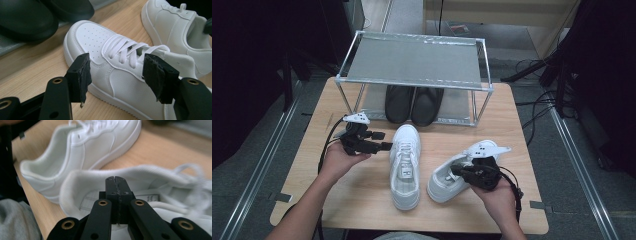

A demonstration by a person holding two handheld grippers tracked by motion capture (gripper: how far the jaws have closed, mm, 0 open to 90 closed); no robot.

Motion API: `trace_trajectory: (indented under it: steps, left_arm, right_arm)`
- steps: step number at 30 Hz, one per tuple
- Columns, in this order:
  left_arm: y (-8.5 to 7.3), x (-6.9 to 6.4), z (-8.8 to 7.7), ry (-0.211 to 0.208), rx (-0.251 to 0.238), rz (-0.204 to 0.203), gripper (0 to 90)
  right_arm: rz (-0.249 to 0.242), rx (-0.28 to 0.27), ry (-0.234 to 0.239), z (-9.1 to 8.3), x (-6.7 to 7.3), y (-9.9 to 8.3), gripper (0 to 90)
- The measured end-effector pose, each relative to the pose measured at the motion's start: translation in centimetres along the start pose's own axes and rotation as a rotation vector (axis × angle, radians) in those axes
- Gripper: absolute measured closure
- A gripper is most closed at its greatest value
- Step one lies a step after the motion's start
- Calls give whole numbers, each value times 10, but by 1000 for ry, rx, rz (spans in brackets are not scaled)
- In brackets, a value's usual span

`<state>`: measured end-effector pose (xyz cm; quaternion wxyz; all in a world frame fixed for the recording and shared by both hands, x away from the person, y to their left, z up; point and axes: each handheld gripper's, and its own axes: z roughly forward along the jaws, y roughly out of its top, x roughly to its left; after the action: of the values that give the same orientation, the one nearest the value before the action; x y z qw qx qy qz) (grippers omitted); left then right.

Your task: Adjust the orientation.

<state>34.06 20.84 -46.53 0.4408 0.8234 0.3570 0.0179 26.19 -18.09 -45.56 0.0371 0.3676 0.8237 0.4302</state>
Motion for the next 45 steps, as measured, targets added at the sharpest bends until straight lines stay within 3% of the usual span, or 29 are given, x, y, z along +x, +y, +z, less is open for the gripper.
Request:
trace_trajectory:
  steps: [5, 10, 17, 21, 25, 34, 40, 45]
  left_arm:
    - [0, 0, 1, -2, 5, 1, 397]
    - [0, -1, 1, 1, 9, 6, 396]
    - [0, -3, 4, -1, 9, 8, 397]
    - [0, -2, 3, -3, 14, 12, 404]
    - [0, -4, 4, -7, 15, 23, 425]
    - [-4, -4, 4, -1, 24, 10, 425]
    - [-8, -6, 1, 6, 18, 36, 462]
    - [-13, -5, 0, 17, 29, 27, 464]
  right_arm:
    - [5, -64, -47, -27, -6, -4, 900]
    - [25, -69, -112, -44, -18, -15, 900]
    - [85, -27, -177, -44, -44, -27, 900]
    - [117, 28, -194, -35, -54, -32, 900]
    - [137, 65, -188, -25, -62, -34, 900]
    - [143, 66, -168, -21, -69, -30, 900]
    - [143, 65, -155, -14, -76, -23, 900]
    - [122, 69, -141, -7, -81, -15, 900]
